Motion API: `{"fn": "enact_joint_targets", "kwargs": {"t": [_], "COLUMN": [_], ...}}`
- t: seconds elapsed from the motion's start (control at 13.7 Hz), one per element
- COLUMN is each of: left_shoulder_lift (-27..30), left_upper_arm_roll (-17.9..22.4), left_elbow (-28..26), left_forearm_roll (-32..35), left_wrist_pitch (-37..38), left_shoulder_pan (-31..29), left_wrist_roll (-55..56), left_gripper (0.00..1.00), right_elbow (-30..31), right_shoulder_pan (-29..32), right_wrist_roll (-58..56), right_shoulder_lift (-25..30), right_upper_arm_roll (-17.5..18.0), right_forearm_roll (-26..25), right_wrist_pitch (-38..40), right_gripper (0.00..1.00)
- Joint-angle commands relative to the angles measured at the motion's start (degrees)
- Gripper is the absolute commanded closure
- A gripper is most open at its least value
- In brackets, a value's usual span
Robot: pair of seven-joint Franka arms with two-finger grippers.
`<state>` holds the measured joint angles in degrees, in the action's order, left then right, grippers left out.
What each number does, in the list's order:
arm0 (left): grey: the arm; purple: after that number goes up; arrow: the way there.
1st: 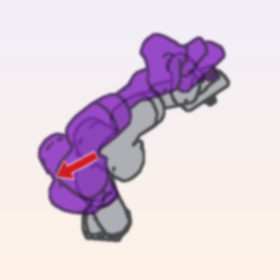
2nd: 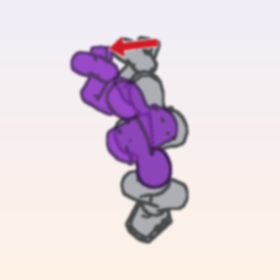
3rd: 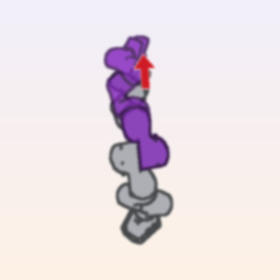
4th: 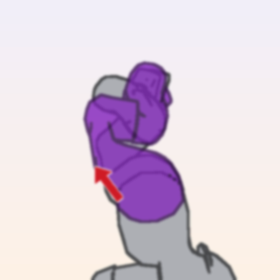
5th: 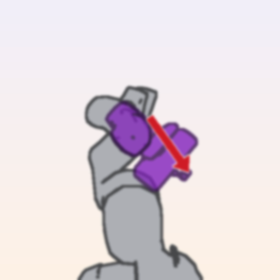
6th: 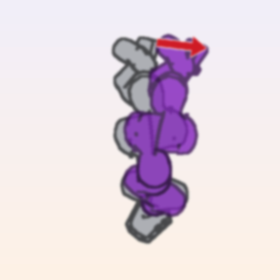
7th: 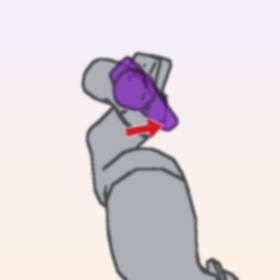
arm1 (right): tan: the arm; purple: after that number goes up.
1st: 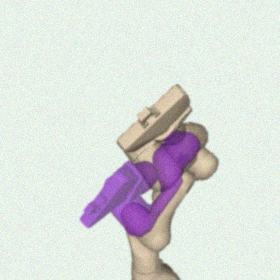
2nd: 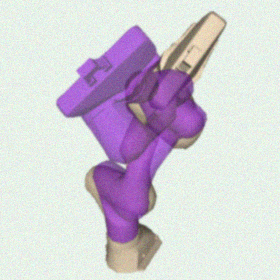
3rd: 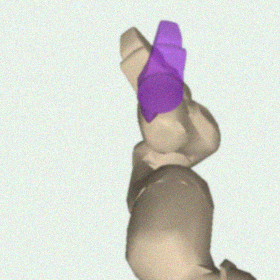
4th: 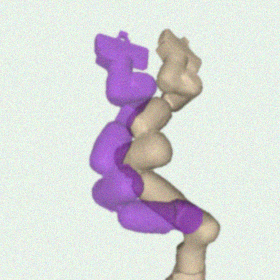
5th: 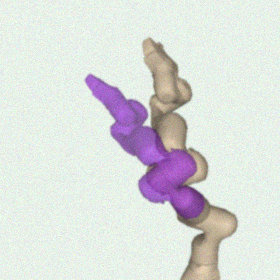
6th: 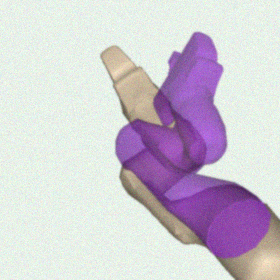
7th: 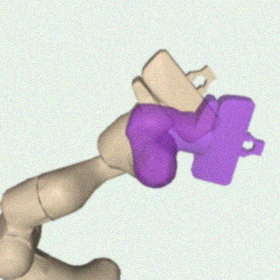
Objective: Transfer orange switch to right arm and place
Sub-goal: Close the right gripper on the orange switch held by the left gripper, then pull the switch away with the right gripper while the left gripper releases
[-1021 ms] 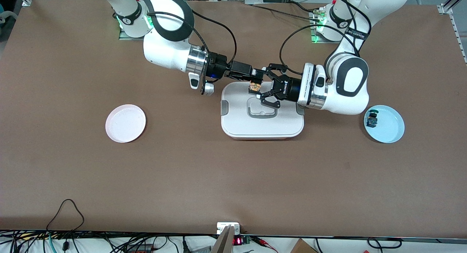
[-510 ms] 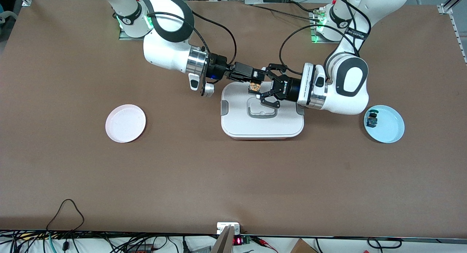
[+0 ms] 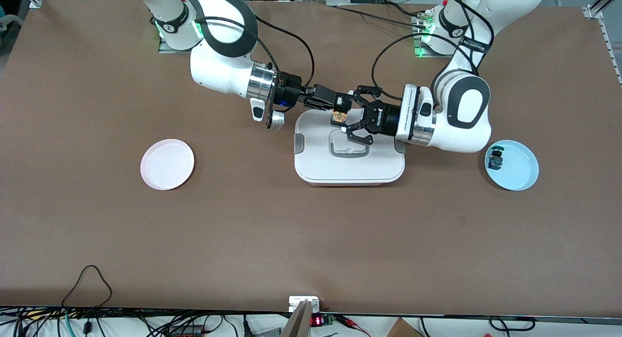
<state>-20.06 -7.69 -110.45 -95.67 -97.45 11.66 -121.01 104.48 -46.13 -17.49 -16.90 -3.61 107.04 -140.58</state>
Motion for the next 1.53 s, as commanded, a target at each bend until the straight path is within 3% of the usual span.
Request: {"fn": "enact_joint_targets", "kwargs": {"t": [0.0,0.29,0.44,1.17,1.46], "left_shoulder_lift": [0.4,0.8,0.8,3.6,4.8], "left_upper_arm_roll": [0.1,0.1,0.2,0.9,7.2], "left_elbow": [-0.3,-0.6,-0.6,-6.8,-8.9], "left_forearm_roll": [-1.3,-1.3,-1.3,-0.5,0.7], "left_wrist_pitch": [-0.3,-0.3,-0.3,0.8,2.0], "left_shoulder_pan": [0.5,0.1,0.1,-4.9,-6.1], "left_wrist_roll": [-2.1,-2.0,-1.9,-2.2,-2.6], "left_gripper": [0.01,0.00,0.00,0.00,0.00], "right_elbow": [-1.9,-2.8,-2.8,-1.7,-0.2], "right_shoulder_pan": [1.5,2.2,5.6,29.9,38.4], "right_wrist_roll": [-0.7,-0.4,-0.1,-0.5,-2.1], "right_shoulder_lift": [-0.9,-0.9,-0.9,-0.1,1.3], "right_upper_arm_roll": [-0.1,-0.1,-0.1,-0.1,-0.2], "right_forearm_roll": [0.7,0.6,-1.0,-22.8,-29.4], "right_wrist_pitch": [-0.3,0.5,5.7,45.0,57.4], "right_gripper": [1.00,1.00,1.00,1.00,1.00]}}
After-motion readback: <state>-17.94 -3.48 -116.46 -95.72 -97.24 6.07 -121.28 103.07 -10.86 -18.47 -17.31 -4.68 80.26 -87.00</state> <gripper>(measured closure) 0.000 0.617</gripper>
